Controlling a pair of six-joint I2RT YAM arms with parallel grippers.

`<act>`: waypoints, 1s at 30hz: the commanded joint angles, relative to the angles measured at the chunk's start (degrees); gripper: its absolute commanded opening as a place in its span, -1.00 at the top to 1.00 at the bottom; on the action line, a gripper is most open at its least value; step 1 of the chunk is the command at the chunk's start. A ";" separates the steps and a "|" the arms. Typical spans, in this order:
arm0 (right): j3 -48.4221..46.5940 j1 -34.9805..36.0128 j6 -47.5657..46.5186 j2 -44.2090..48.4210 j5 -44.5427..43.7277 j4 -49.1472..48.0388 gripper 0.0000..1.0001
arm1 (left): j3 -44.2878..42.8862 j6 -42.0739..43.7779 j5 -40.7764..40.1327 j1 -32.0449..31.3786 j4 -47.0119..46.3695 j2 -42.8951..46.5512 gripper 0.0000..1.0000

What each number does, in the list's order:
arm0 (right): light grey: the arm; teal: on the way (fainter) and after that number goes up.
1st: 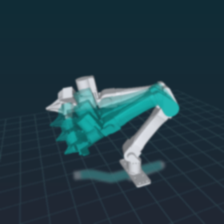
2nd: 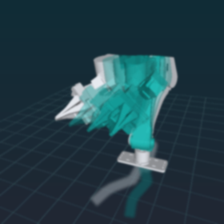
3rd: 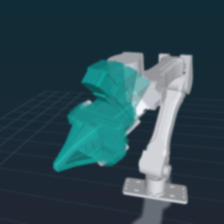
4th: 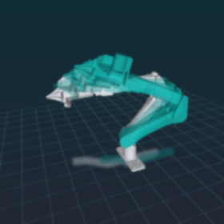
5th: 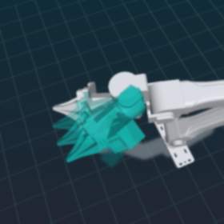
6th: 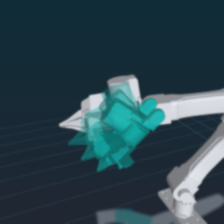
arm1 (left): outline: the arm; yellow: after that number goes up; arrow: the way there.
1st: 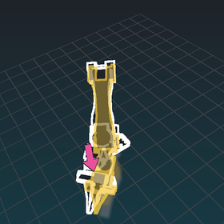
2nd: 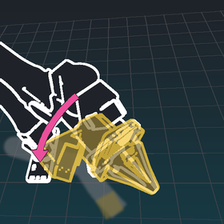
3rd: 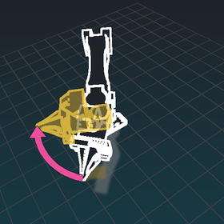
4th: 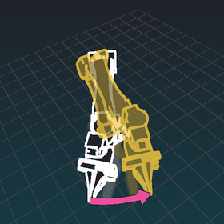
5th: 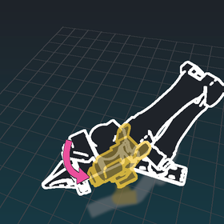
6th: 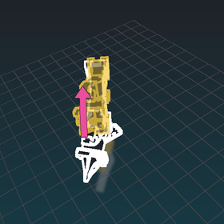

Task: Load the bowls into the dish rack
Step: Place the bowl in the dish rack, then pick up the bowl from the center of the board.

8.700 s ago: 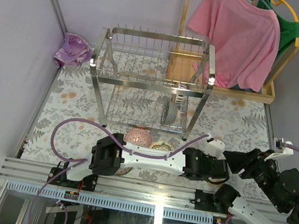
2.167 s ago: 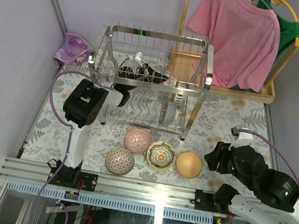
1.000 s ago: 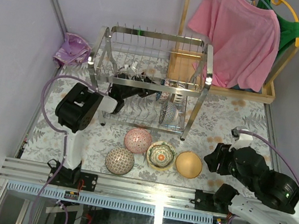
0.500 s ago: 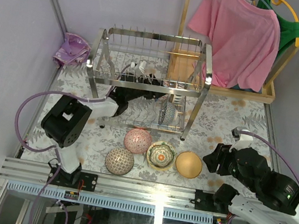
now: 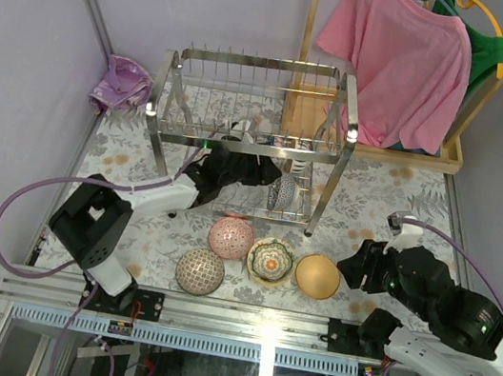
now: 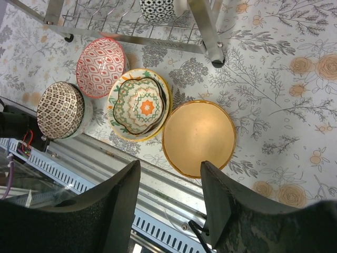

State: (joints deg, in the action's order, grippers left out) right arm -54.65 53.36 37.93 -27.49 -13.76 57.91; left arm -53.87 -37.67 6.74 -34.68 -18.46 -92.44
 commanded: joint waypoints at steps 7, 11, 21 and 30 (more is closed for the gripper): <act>1.37 0.13 -1.56 -1.64 5.27 -2.88 -0.14 | -0.34 -2.17 -3.37 -6.95 24.36 11.22 -0.03; 2.14 0.15 -1.46 -1.65 6.00 -3.97 -0.14 | -0.77 -1.69 -6.23 -9.12 27.05 13.54 -0.03; 2.77 0.09 -1.42 -2.17 7.40 -5.00 -0.15 | 4.95 6.56 5.42 -8.45 18.23 13.26 0.05; 3.29 0.13 -1.06 -2.81 7.96 -5.17 -0.15 | 5.55 7.33 32.14 -3.96 6.78 3.17 0.13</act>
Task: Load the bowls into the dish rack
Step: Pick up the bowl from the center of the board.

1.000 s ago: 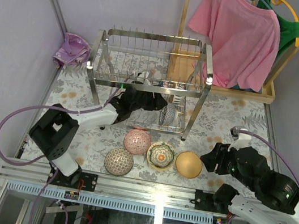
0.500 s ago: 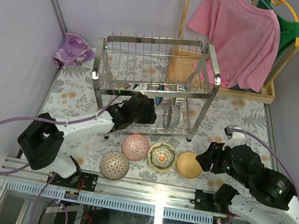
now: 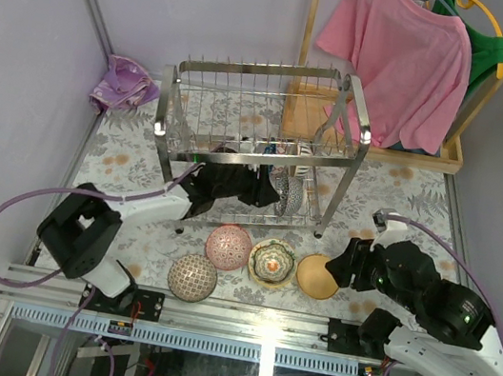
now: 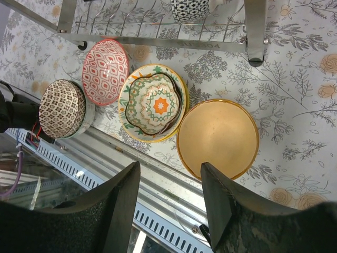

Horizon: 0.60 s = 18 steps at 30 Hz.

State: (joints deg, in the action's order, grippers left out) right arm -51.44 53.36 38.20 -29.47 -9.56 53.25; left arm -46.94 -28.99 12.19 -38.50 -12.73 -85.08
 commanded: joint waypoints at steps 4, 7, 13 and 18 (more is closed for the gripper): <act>0.24 0.08 -1.24 -0.95 3.75 -0.60 -0.15 | -0.95 -3.51 31.52 -2.51 -3.31 -5.57 0.13; 0.80 0.09 -0.96 -0.82 3.85 -0.86 -0.15 | -1.51 -3.47 29.47 -5.40 -1.29 -4.71 0.13; 1.45 0.13 -0.62 -0.17 3.97 -1.05 -0.15 | -2.78 -2.93 18.36 -9.01 8.16 0.76 0.10; 1.16 0.10 -0.50 0.26 3.78 -0.87 -0.15 | -3.75 -4.36 9.13 -14.01 17.33 5.34 -0.03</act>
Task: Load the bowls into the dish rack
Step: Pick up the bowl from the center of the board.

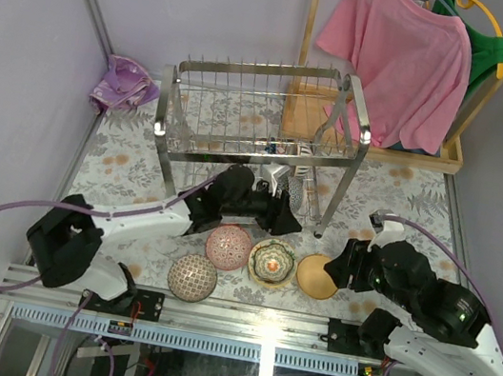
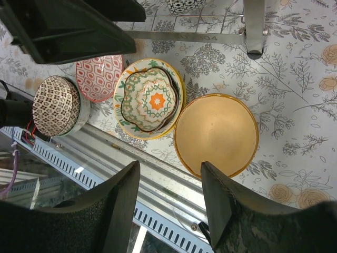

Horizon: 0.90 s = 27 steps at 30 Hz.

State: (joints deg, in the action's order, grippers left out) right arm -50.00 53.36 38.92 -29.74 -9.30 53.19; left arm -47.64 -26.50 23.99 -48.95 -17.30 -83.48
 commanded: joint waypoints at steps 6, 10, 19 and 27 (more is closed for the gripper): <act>-0.87 0.14 -1.36 1.38 2.98 -0.25 -0.19 | -7.37 -10.79 -13.77 -12.69 32.77 2.49 -0.23; -2.81 0.11 -1.43 1.98 2.17 0.82 -0.25 | -12.51 -14.34 -20.57 -17.54 38.11 -1.22 -0.26; -12.00 0.11 0.04 5.52 -4.48 6.74 -0.27 | -31.10 -20.01 -27.78 -28.63 46.58 -17.68 -0.27; -16.24 0.14 0.90 8.36 -6.02 10.18 -0.27 | -49.03 -20.75 -34.95 -33.37 59.95 -33.84 -0.25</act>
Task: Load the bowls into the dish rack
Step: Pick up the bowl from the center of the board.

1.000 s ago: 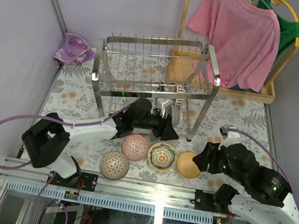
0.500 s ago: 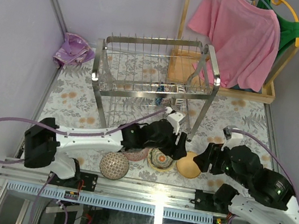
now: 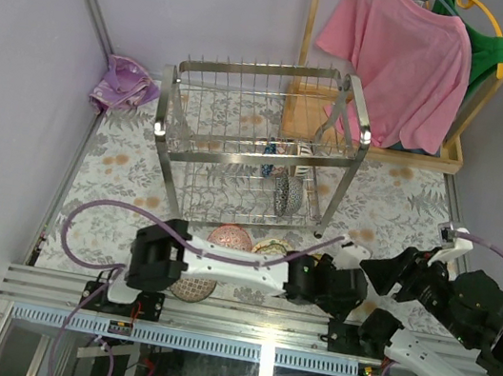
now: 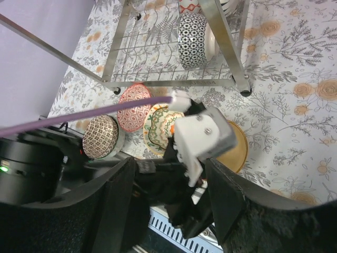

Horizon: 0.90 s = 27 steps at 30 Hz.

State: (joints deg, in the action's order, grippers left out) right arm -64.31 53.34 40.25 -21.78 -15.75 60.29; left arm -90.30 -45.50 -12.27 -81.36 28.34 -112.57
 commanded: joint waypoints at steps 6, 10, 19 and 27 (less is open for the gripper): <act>-1.56 0.15 -0.66 1.51 0.77 3.43 -0.27 | -10.49 -2.32 -2.85 -1.26 18.77 -8.82 -0.20; -1.00 0.17 -0.81 1.76 1.29 2.81 -0.27 | -11.07 -1.16 -4.16 -1.19 18.70 -10.18 0.04; -0.74 0.15 -1.27 0.86 2.42 1.52 -0.27 | -9.14 0.60 -3.57 -0.28 15.88 -11.64 1.00; 0.39 0.12 -1.27 0.50 3.23 0.48 -0.27 | 0.52 1.76 -8.25 -0.04 6.41 0.29 1.00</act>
State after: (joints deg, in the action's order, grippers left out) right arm -64.27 53.36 40.58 -20.23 -15.51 62.28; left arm -95.55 -43.86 -19.33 -81.95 36.84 -118.56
